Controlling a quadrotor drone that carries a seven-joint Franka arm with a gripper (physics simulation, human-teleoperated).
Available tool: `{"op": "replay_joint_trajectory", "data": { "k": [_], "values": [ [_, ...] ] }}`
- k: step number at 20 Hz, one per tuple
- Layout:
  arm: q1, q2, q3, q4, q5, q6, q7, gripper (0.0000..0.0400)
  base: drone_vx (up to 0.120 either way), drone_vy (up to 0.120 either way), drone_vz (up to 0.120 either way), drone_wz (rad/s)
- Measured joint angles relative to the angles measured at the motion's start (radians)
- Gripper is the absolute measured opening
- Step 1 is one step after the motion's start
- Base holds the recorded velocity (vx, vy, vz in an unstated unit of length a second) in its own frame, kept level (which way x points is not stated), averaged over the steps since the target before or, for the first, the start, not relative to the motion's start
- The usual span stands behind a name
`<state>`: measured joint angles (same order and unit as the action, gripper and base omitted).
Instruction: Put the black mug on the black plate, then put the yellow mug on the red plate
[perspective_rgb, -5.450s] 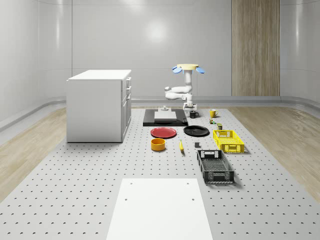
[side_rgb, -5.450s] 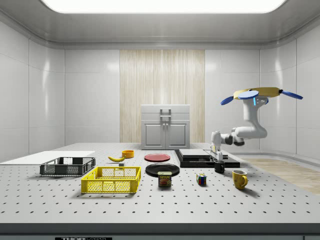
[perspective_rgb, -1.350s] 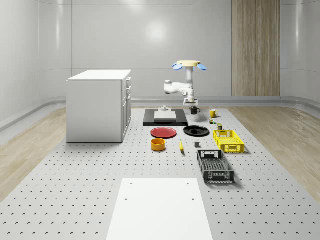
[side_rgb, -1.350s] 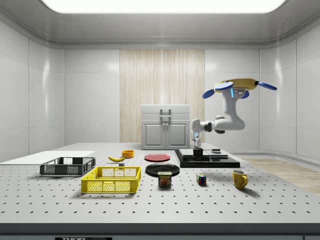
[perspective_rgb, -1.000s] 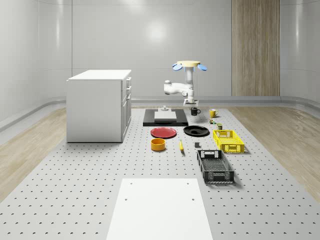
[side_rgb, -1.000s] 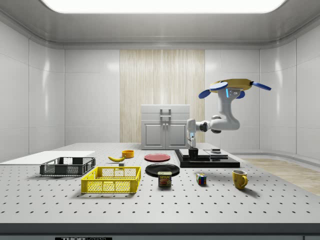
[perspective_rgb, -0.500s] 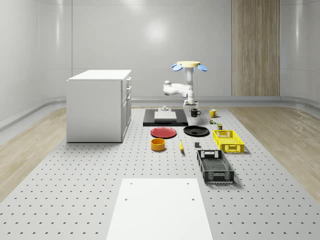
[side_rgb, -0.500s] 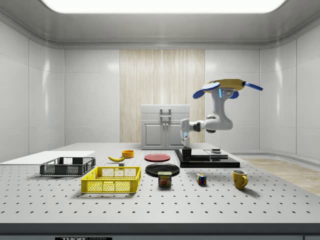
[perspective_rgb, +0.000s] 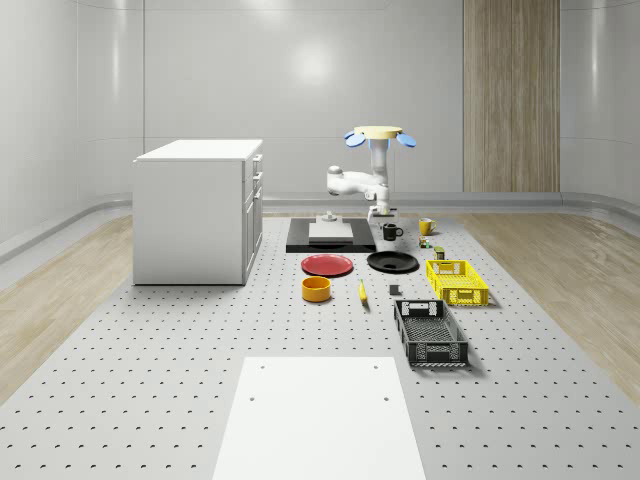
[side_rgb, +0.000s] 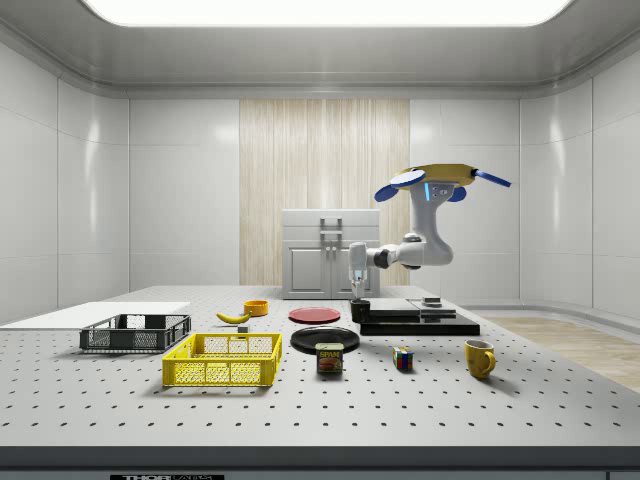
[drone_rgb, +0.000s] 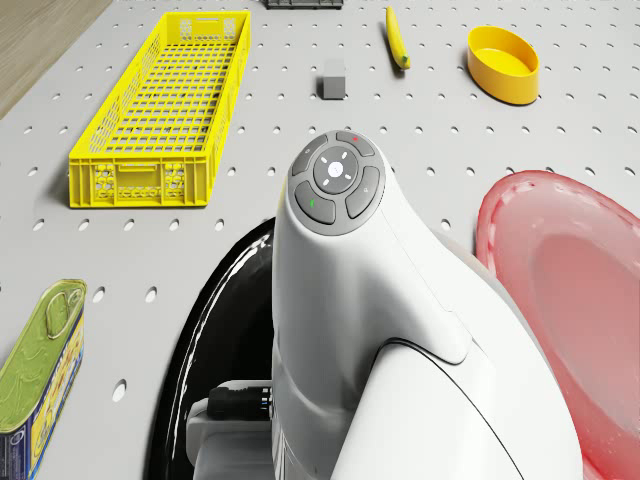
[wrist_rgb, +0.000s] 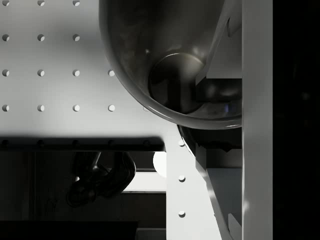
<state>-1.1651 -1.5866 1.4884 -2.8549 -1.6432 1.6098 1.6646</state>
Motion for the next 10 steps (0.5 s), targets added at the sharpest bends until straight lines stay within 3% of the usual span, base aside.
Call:
{"op": "replay_joint_trajectory", "data": {
  "k": [10],
  "values": [
    [-0.001,-0.007,0.001,0.0,0.003,0.006,0.0,0.011,0.12,0.0,0.0,0.0]
  ]
}}
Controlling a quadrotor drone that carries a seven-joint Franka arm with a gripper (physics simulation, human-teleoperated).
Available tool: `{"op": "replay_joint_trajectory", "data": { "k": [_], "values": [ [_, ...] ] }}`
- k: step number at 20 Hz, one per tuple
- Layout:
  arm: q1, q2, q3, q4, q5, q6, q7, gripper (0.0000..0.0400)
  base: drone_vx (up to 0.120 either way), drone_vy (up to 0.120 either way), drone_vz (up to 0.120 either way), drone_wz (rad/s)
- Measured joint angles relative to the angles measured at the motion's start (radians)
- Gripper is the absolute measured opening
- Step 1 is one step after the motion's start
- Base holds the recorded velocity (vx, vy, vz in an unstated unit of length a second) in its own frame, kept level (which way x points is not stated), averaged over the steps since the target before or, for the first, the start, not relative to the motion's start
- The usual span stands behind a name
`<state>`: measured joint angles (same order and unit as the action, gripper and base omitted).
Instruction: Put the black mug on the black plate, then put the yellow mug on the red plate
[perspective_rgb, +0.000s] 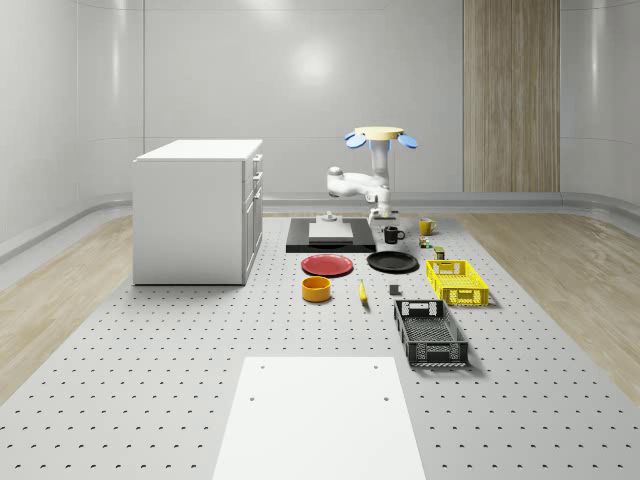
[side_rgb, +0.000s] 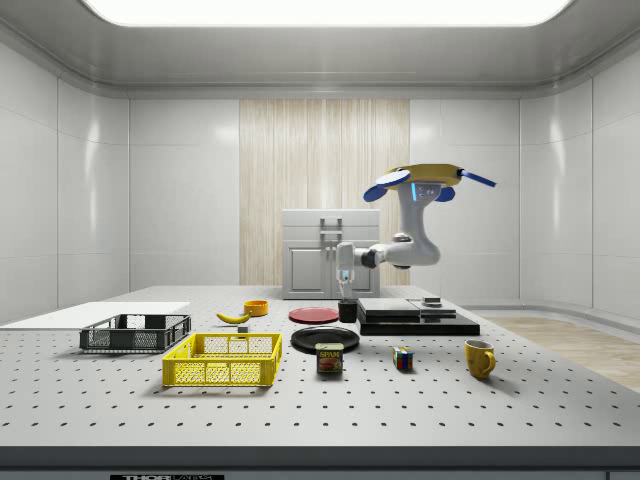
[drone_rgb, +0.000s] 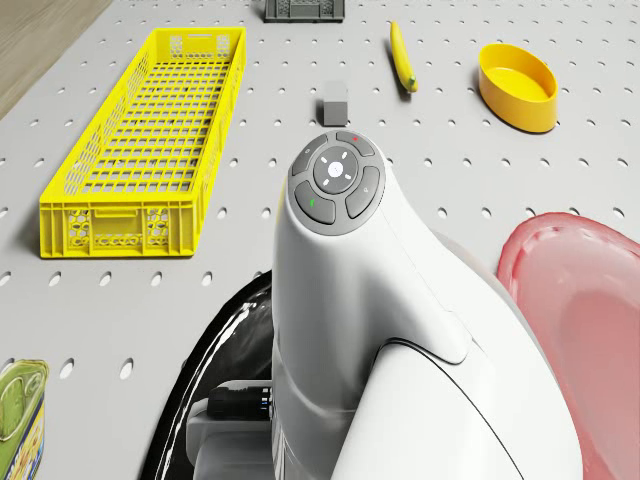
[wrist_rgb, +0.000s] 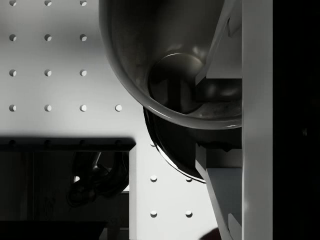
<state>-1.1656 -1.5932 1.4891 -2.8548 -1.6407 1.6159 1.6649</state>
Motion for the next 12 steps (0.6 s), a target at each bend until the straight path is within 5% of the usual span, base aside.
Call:
{"op": "replay_joint_trajectory", "data": {
  "k": [12],
  "values": [
    [0.0,-0.006,0.001,0.0,0.002,0.005,0.0,0.011,0.12,-0.013,0.0,0.0]
  ]
}}
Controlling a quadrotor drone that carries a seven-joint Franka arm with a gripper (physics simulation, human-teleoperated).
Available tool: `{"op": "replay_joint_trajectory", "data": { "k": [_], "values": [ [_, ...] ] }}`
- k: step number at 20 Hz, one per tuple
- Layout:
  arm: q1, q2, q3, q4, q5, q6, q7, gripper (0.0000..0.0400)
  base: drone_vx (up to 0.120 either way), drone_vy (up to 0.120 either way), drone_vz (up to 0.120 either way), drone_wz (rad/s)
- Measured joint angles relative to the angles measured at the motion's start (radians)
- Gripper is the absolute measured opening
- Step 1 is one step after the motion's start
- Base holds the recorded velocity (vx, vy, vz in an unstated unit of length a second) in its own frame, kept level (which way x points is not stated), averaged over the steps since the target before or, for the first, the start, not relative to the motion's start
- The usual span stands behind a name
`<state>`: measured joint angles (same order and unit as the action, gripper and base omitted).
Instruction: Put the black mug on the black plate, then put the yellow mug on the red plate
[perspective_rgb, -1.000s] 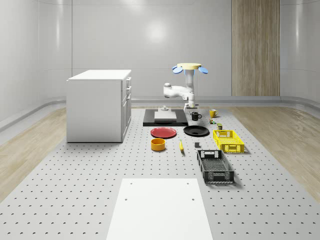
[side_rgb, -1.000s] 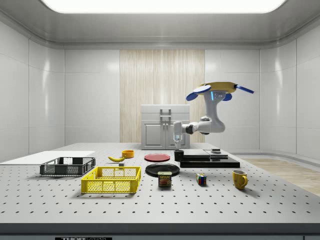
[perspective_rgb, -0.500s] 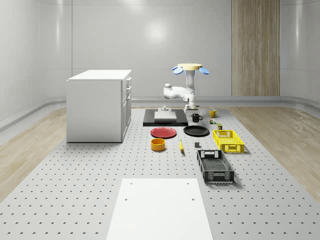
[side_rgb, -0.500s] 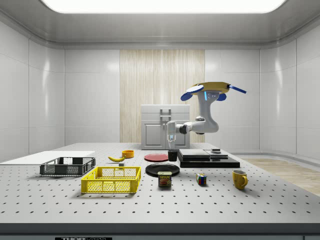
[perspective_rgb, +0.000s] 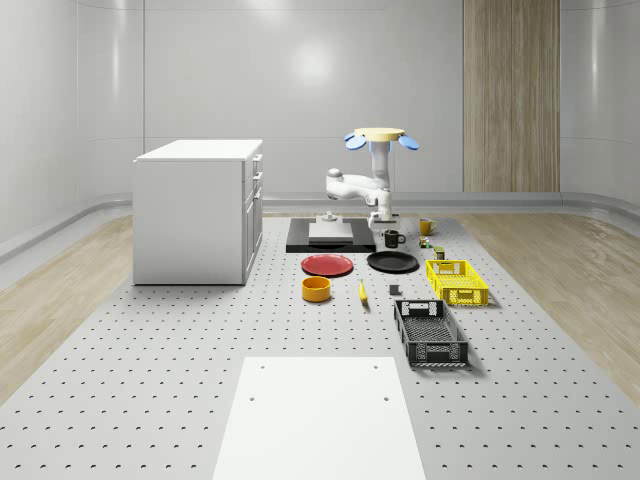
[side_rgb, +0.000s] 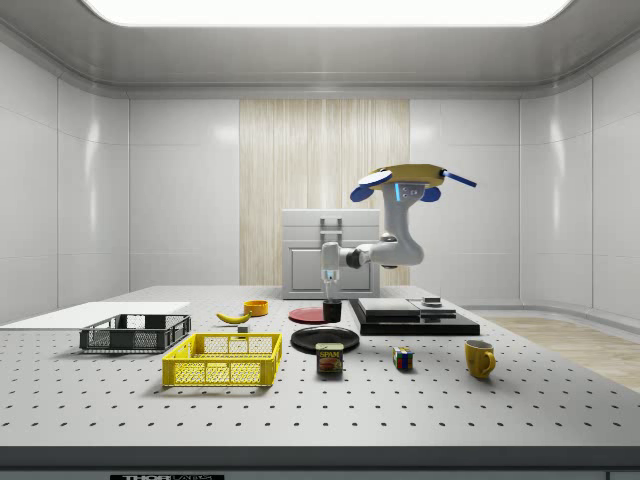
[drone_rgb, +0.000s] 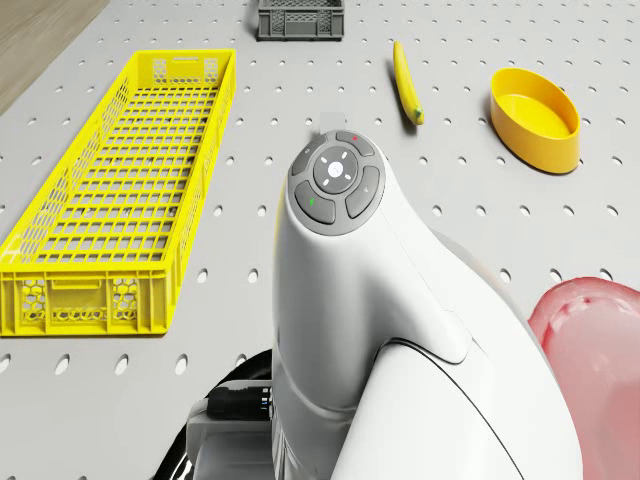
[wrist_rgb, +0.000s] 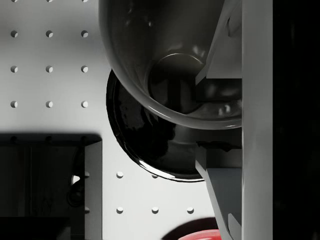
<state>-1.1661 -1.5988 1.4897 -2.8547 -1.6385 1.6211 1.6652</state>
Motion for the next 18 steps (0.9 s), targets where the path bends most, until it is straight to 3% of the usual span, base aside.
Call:
{"op": "replay_joint_trajectory", "data": {
  "k": [4,18],
  "values": [
    [0.0,-0.001,0.0,0.0,0.0,0.001,0.0,0.011,0.11,0.0,0.0,0.0],
    [-0.025,-0.003,-0.18,0.028,-0.169,0.06,0.006,0.011,0.0,0.0,0.0,0.0]
  ]
}}
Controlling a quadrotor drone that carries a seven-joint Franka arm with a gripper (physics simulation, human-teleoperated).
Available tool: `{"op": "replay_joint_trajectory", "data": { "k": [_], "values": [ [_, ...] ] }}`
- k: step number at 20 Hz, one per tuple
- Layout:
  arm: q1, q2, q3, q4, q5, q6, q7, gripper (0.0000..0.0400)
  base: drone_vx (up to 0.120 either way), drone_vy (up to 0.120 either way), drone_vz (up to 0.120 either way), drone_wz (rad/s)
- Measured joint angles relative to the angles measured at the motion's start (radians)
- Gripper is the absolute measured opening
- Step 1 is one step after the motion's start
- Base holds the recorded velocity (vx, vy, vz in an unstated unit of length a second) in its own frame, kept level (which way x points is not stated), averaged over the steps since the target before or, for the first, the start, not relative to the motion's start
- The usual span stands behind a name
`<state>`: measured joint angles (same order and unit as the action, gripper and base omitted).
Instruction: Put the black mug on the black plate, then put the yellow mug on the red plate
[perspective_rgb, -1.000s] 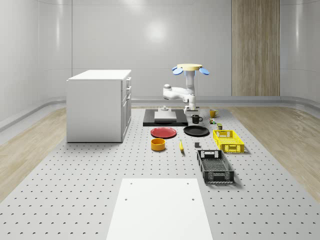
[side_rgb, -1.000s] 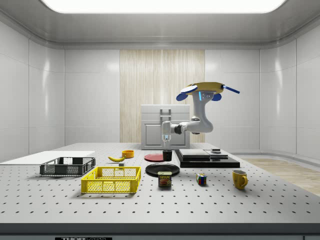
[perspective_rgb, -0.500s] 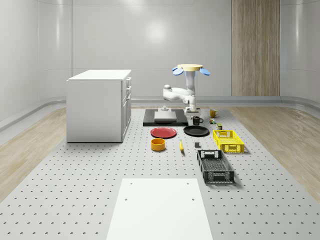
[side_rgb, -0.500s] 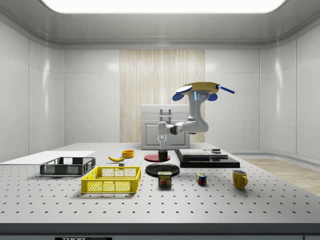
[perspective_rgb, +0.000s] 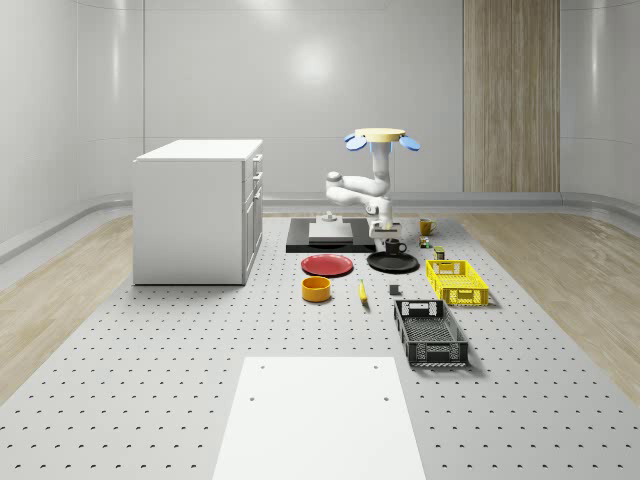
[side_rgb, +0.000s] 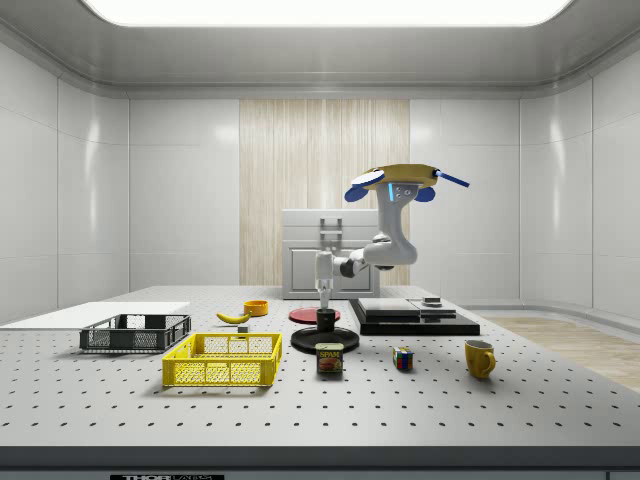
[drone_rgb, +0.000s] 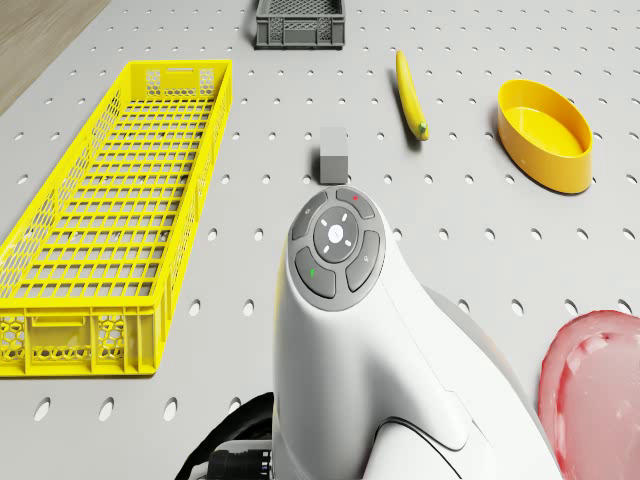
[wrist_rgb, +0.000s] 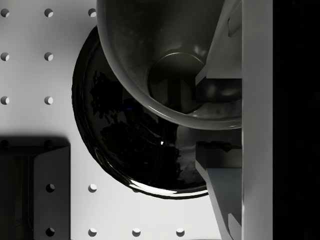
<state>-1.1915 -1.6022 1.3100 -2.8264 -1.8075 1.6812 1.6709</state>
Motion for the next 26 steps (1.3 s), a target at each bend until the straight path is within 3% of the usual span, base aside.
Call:
{"op": "replay_joint_trajectory", "data": {
  "k": [8,11,14,19,26],
  "values": [
    [-0.018,0.01,-0.089,0.025,-0.085,0.025,0.002,0.011,0.0,0.0,0.0,0.0],
    [-0.023,0.014,-0.11,0.033,-0.106,0.03,0.002,0.0251,0.0,0.0,0.0,0.0],
    [-0.018,0.018,-0.099,0.028,-0.098,0.021,0.001,0.033,0.0,0.0,0.0,0.0],
    [-0.004,0.022,-0.05,0.012,-0.053,-0.003,-0.003,0.038,0.0,0.0,0.072,0.0],
    [0.004,0.026,-0.018,0.003,-0.025,-0.019,-0.004,0.0397,0.0,0.04,0.12,0.0]
  ]
}}
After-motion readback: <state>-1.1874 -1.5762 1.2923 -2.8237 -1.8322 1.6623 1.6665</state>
